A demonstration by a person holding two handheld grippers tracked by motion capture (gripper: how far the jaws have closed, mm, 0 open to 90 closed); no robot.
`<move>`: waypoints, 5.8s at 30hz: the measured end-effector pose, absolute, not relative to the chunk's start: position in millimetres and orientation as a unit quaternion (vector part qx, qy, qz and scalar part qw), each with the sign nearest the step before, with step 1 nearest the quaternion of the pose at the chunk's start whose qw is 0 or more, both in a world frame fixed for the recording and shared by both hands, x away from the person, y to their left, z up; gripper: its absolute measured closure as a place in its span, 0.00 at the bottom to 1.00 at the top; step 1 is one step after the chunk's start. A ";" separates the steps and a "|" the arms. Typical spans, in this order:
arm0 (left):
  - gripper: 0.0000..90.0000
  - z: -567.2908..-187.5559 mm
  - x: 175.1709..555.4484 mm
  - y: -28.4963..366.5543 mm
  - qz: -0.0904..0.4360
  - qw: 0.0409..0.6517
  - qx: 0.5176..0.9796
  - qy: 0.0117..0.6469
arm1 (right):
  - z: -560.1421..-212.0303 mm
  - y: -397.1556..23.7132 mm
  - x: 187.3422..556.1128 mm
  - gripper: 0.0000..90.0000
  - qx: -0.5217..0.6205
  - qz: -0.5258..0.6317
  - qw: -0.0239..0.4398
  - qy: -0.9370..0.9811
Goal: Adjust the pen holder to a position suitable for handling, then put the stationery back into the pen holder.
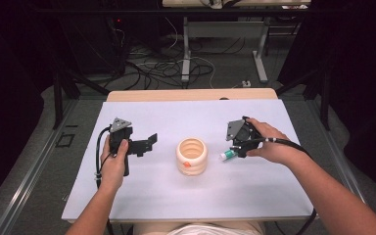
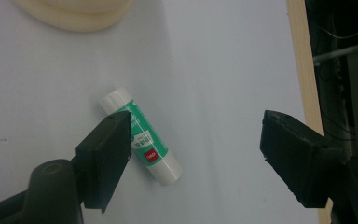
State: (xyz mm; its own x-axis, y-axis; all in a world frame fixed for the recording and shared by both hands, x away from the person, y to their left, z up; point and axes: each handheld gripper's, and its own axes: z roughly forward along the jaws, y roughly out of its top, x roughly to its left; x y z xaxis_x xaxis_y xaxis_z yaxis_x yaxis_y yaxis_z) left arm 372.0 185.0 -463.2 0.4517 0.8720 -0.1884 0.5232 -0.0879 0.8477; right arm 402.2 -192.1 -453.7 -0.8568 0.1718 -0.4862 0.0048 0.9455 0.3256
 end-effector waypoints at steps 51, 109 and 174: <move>0.01 -465.7 373.2 186.4 0.170 0.472 0.710 0.494 | -508.2 -157.4 418.1 0.54 -0.159 0.023 0.166 0.973; 0.01 -469.3 375.1 186.1 0.167 0.466 0.713 0.495 | -523.9 -161.7 420.3 0.73 -0.191 0.016 0.164 0.968; 0.04 -449.0 349.0 153.5 0.203 0.466 0.773 0.380 | -406.8 -130.7 428.2 0.73 0.261 0.181 0.041 0.947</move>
State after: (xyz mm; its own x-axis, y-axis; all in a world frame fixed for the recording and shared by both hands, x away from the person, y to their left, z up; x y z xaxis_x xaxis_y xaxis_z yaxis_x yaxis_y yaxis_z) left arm 349.0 153.5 -449.0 0.6286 0.7768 -0.0395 0.3977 -0.2774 0.8746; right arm 428.2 -130.7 -406.8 -0.8607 0.5089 0.0168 0.4794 0.7987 0.3638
